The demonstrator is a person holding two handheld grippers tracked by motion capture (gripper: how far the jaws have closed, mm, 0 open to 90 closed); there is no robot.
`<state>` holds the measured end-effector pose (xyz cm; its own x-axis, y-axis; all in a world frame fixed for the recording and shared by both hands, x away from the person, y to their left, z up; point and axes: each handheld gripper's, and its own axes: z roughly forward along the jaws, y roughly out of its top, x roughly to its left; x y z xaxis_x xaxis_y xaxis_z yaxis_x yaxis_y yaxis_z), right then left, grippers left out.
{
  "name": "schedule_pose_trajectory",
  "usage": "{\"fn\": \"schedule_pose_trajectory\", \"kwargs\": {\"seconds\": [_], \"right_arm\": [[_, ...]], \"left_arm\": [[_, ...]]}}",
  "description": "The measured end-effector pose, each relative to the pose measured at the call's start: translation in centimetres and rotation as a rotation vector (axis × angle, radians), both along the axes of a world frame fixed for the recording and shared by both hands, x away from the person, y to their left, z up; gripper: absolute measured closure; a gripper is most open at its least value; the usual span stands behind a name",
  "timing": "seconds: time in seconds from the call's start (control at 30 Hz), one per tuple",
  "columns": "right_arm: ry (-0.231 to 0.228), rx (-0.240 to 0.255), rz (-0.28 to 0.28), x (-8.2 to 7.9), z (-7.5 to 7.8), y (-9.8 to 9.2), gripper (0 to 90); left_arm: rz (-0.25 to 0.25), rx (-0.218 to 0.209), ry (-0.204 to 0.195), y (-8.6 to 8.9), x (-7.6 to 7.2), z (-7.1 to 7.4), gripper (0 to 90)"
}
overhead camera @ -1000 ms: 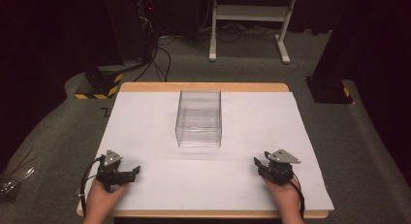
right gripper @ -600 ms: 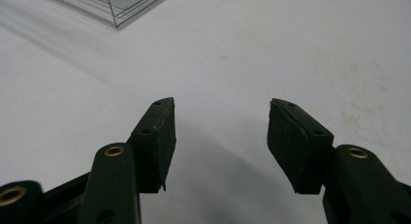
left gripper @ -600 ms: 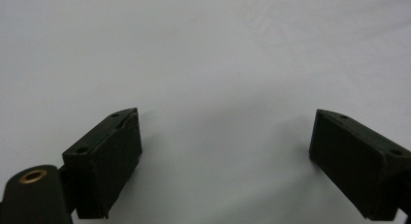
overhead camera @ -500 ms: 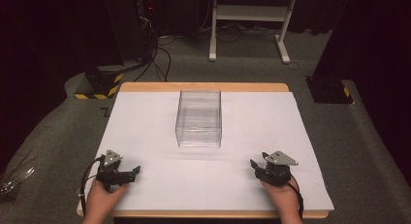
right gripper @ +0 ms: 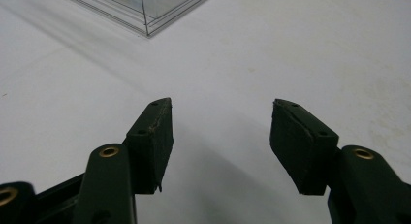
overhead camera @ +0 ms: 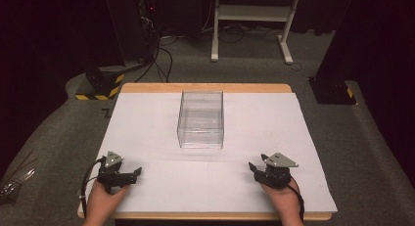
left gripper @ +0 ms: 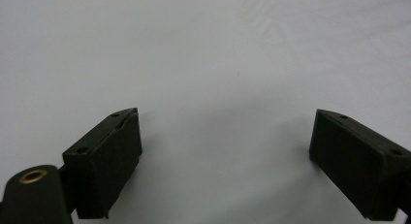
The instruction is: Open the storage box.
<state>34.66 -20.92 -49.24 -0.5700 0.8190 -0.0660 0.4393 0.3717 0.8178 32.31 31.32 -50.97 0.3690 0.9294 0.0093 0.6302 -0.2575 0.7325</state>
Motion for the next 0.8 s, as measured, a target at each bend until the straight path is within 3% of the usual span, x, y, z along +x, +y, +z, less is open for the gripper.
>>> {"fn": "schedule_pose_trajectory", "kwargs": {"seconds": [0.43,0.8], "right_arm": [[-0.014,0.011,0.038,-0.5,0.3,1.3,40.2],[-0.028,0.006,0.084,-1.0,0.5,2.9,45.2]], "left_arm": [[0.0,0.0,0.0,0.0,0.0,0.0,11.5],[0.001,-0.002,0.001,0.0,0.0,0.0,11.5]]}}
